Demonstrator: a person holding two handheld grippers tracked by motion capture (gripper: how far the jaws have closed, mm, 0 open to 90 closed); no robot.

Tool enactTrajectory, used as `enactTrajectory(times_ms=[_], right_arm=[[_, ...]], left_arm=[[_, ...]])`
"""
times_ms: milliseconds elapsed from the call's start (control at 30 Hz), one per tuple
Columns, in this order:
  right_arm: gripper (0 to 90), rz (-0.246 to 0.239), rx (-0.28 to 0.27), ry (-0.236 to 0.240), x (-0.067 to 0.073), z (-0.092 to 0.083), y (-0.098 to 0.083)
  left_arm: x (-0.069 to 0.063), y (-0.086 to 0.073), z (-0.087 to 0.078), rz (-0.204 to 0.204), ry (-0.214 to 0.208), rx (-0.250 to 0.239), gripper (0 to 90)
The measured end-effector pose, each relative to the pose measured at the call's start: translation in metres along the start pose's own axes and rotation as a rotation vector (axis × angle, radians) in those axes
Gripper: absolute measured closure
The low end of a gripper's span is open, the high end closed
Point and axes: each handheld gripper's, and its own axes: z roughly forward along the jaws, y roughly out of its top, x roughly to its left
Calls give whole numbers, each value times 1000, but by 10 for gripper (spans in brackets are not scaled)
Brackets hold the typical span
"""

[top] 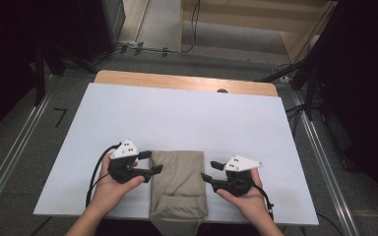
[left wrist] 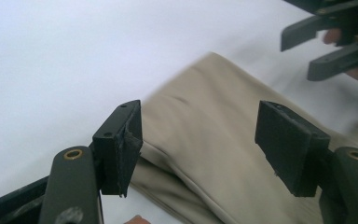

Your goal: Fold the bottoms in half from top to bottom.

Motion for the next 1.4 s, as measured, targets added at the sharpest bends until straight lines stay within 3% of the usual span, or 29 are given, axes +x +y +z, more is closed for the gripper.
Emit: enactTrajectory(times_ms=[67,200,300,400,500,633,733,867,1000,1100,1267,1400], right_arm=[[426,18,15,-19,-10,12,5],[427,67,30,-23,-31,34,10],[454,106,40,-32,-40,46,11],[469,109,68,-39,-43,56,14],[481,102,85,-46,-43,62,15],[527,102,117,-44,-42,67,13],[600,118,118,-9,-43,67,12],[706,154,125,11,-48,67,12],[733,158,135,20,-49,68,14],[827,152,141,37,-49,70,15],[857,120,143,28,-44,71,16],[865,94,136,22,-44,67,20]], left_arm=[[13,2,12,-27,9,14,334],[35,-2,28,-86,39,89,409],[42,-6,32,-98,59,129,459],[46,-11,33,-108,42,167,500],[44,-12,33,-104,30,172,555],[39,-13,33,-87,24,183,556],[39,-13,33,-95,32,179,563],[39,-14,34,-99,49,175,673],[39,-14,35,-95,47,172,744],[39,-13,36,-95,38,174,788],[39,-12,34,-80,33,161,819],[44,-5,30,-96,15,128,826]])
